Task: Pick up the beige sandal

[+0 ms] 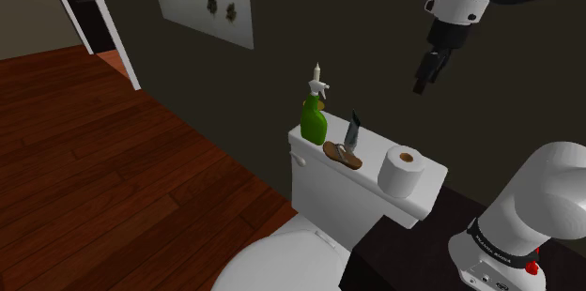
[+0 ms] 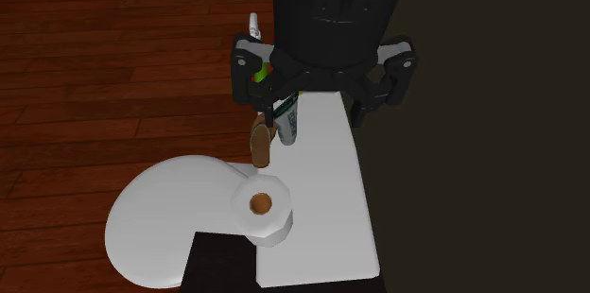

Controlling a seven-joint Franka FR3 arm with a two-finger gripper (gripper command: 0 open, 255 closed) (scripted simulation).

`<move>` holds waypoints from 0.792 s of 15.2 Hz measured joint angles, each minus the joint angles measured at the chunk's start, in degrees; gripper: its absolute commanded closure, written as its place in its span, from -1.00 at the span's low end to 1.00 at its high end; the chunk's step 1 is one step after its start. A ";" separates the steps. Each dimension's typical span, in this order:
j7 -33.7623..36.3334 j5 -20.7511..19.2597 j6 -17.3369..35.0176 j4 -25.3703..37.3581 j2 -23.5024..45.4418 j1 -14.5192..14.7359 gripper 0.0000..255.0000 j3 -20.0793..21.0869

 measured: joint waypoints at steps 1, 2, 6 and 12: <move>0.00 0.00 0.00 0.00 0.00 0.00 -1.00 0.00; -0.03 0.08 0.79 -0.66 0.22 0.12 -1.00 0.09; 0.31 1.01 7.20 -4.30 3.55 1.31 -1.00 1.34; 0.79 2.58 19.05 -8.94 11.59 3.45 -1.00 3.52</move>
